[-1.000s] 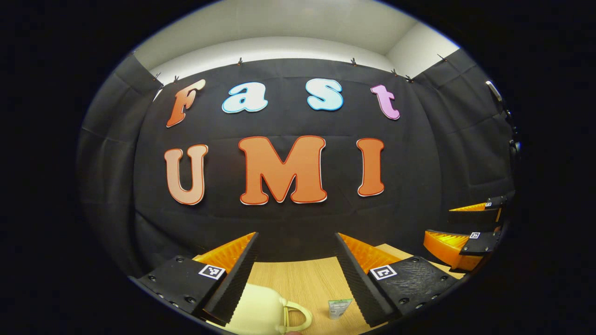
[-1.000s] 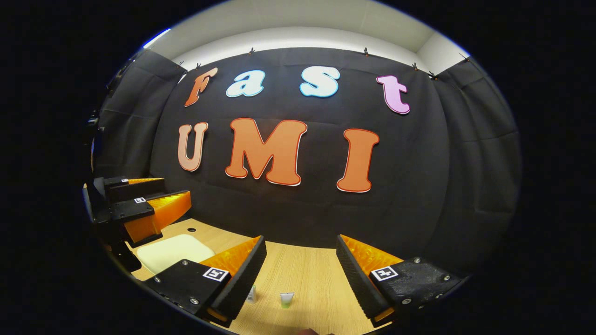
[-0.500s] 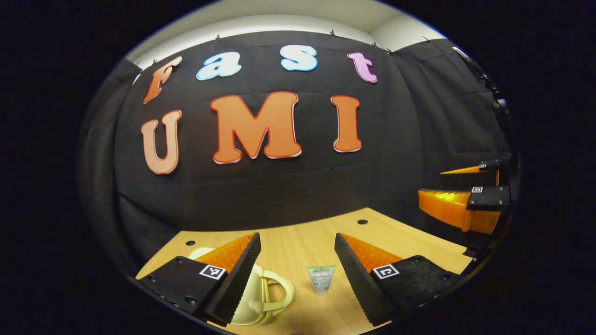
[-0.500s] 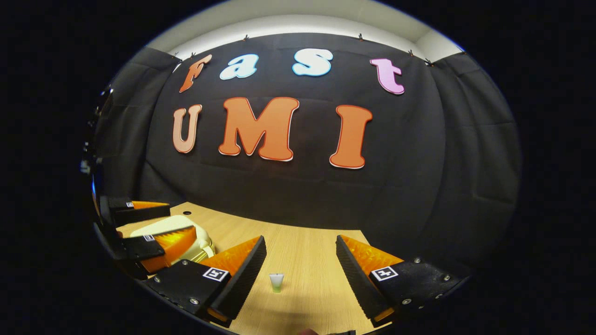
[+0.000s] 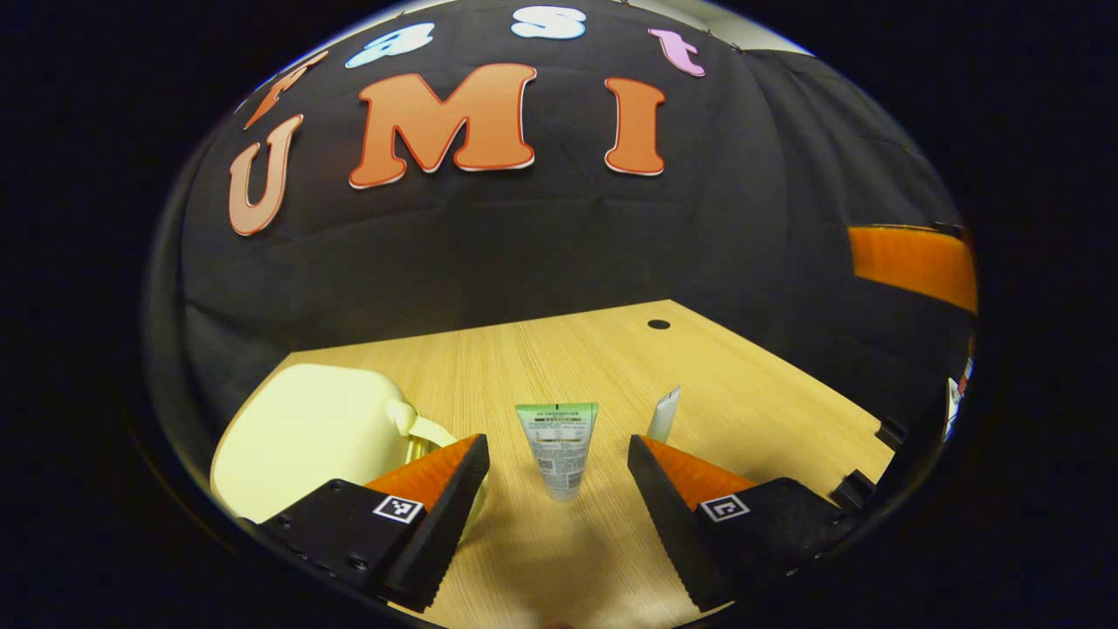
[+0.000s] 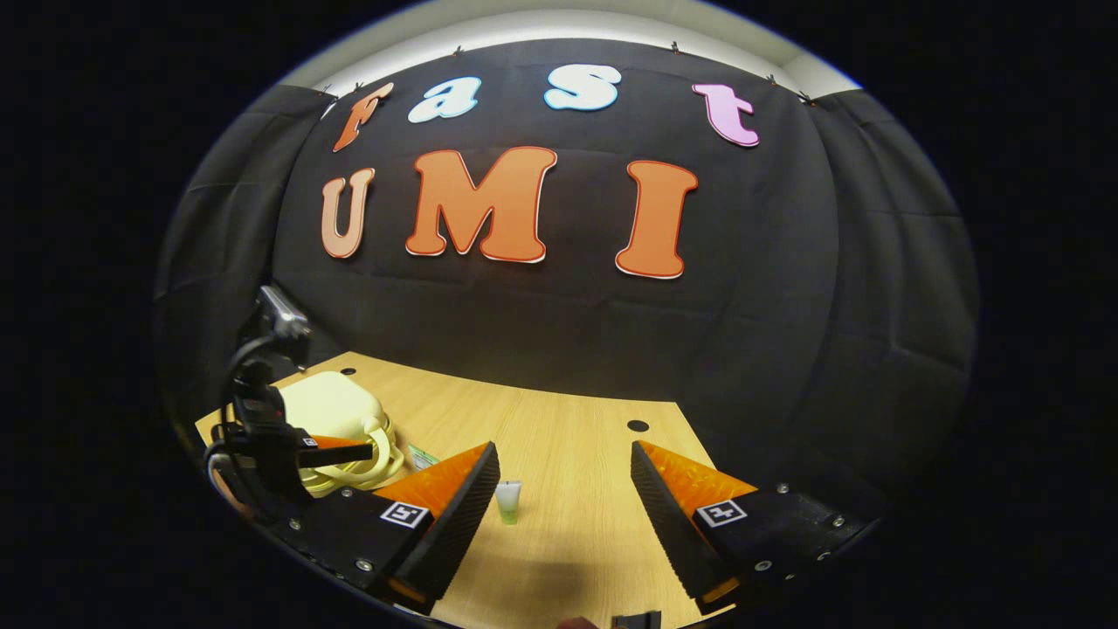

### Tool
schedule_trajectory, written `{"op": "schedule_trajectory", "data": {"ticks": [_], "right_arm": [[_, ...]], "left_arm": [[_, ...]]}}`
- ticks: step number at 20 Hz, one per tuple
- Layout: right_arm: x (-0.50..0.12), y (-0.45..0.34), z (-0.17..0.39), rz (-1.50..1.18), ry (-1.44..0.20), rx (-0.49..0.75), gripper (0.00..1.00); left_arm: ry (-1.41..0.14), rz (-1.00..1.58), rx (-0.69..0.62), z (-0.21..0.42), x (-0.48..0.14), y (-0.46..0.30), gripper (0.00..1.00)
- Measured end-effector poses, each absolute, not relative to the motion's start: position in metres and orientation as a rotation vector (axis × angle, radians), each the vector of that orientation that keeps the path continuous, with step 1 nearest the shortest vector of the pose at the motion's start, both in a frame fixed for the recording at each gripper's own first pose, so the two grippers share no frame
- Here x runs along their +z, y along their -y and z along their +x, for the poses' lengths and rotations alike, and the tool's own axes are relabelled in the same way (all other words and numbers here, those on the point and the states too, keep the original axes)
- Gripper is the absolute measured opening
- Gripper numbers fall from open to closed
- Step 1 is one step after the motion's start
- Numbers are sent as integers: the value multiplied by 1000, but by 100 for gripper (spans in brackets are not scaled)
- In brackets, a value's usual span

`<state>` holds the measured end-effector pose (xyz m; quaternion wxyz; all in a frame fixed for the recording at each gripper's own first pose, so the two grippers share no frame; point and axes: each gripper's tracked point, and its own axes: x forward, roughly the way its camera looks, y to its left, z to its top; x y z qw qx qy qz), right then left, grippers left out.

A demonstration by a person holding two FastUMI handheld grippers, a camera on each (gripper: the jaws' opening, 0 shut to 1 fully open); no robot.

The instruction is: First open the suitcase, pack the skin care products into it, and then close the suitcase.

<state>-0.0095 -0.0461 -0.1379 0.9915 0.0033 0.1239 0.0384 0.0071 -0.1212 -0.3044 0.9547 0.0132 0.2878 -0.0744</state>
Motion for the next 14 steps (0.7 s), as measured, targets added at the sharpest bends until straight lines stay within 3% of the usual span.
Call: {"op": "schedule_trajectory", "data": {"ticks": [7, 14], "right_arm": [[-155, 73, 9, -15, -282, 69, 96], [-162, 78, 27, -26, -296, 85, 96]], "left_arm": [[-735, 9, -103, 20, -380, 129, 99], [-765, -8, -95, 20, -391, 136, 98]]}}
